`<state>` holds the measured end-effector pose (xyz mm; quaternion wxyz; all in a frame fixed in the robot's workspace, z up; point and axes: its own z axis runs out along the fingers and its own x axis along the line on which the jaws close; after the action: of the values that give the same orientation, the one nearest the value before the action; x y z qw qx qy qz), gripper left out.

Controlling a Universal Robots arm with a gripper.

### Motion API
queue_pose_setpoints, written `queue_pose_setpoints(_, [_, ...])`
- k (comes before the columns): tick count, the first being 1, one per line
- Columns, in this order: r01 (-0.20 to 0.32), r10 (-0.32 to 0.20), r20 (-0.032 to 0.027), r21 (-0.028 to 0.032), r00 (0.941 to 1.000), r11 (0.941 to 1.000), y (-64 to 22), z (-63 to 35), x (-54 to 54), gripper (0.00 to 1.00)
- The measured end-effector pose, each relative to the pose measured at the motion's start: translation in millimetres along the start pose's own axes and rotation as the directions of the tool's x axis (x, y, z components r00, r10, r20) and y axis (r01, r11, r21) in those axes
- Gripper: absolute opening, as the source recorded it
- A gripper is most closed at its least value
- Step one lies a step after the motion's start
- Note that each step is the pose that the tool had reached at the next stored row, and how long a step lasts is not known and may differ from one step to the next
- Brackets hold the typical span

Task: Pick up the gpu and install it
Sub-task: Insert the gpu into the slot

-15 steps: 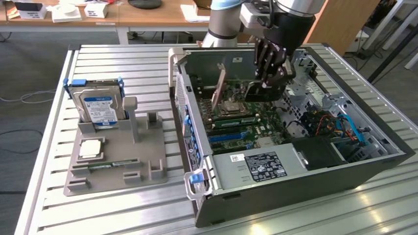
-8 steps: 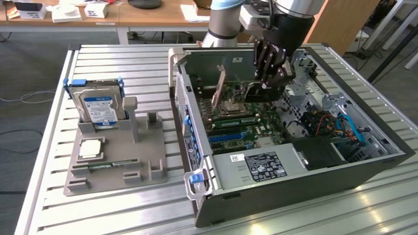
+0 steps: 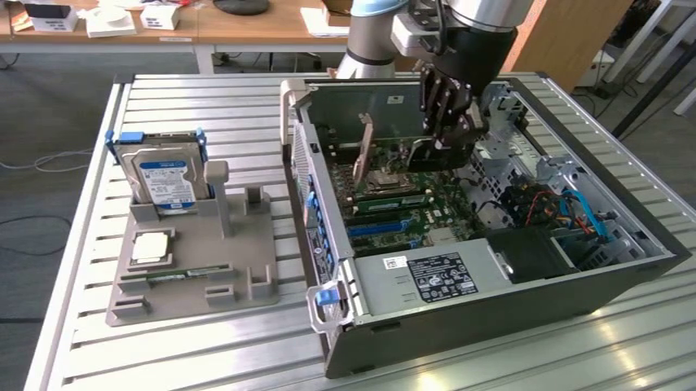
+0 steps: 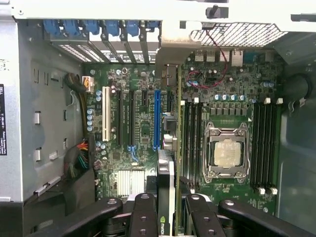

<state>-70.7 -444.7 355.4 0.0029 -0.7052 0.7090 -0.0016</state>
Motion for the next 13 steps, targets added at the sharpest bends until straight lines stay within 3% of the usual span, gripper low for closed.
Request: queue_pose_setpoints(13, [-0.031,0.031,-0.0002,0.0009,0.9995,0.9995,3.2,5.2,0.1,0.27])
